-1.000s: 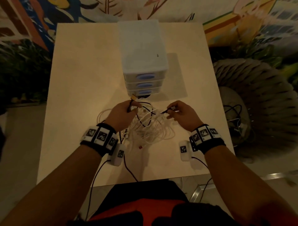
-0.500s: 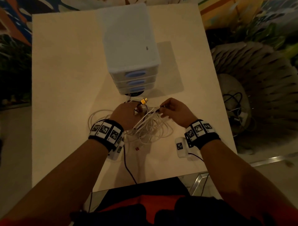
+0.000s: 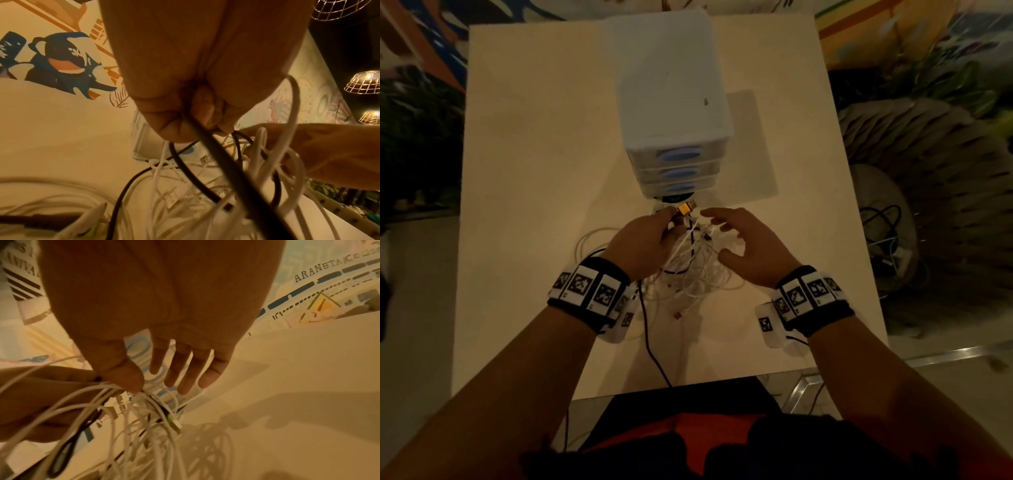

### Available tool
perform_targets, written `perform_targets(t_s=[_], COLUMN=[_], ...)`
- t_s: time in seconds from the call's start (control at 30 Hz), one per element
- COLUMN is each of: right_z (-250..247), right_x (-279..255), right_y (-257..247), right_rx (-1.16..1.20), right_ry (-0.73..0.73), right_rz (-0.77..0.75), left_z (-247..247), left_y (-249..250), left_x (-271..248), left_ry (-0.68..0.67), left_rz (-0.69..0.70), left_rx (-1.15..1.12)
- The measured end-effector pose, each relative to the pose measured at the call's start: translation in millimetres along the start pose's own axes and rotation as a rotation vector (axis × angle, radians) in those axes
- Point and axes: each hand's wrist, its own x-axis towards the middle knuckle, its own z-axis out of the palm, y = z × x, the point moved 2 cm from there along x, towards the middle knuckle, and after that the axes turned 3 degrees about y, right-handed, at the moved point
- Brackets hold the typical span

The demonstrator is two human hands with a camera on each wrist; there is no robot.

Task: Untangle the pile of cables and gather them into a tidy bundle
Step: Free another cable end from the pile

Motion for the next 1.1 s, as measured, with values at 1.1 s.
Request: perform_targets(t_s=[1.1], right_z=[20], right_x=[27], right_y=[-29], right_rx=[-0.229], right_ry=[-0.042], right_rz=[0.061], left_z=[-58], left_y=[4], left_x=[-48], left_ry=[0.441], left_rz=[-0.06], left_rx=[-0.807])
